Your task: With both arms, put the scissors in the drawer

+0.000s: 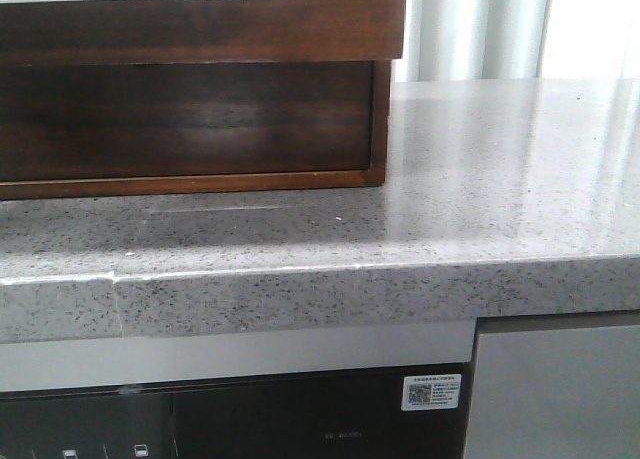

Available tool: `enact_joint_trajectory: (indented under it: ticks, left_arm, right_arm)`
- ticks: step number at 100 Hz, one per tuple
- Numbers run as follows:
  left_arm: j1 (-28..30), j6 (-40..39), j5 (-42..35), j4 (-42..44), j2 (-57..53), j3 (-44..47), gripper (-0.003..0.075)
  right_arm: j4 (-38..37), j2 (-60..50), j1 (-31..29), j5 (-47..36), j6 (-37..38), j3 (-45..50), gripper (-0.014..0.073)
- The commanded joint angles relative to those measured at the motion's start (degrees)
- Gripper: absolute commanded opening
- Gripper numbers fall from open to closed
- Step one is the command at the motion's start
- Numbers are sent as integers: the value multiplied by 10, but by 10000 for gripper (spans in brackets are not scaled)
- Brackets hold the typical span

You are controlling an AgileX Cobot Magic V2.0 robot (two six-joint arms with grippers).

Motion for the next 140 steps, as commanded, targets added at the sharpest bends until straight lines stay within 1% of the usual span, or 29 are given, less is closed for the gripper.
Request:
enact_joint_trajectory:
  ticks: [1, 15, 28, 35, 44, 56, 66, 78, 105, 140]
  left_arm:
    - [-4, -8, -25, -32, -19, -11, -19]
    - [-4, -8, -33, -47, -19, 6, -19]
    - [-4, -8, -67, -57, -19, 37, -19]
    - [-4, -8, -86, -57, -19, 55, -19]
    - [-4, -8, -87, -65, -19, 72, -19]
    - [-4, -8, -86, -109, -19, 95, -19]
    - [-4, -8, -84, -165, -19, 112, -19]
    - [-4, -8, -86, -210, -19, 129, -19]
    - [-4, -8, -85, -210, -19, 143, -19]
    - [-4, -8, -85, -210, -19, 144, -19]
  right_arm:
    - [5, -72, -1, -112, 2, 76, -53]
    - [5, -187, -1, -182, 2, 224, -54]
    - [5, -281, -1, -207, 2, 337, -54]
    - [5, -329, -1, -213, 2, 386, -54]
    - [5, -383, -1, -213, 2, 436, -54]
    - [5, -439, -1, -213, 2, 496, -54]
    - [6, -467, -1, -213, 2, 539, -54]
    - [6, -474, -1, -214, 2, 569, -54]
    - [7, -474, -1, -207, 2, 605, -54]
    - [7, -474, -1, -206, 2, 611, -55]
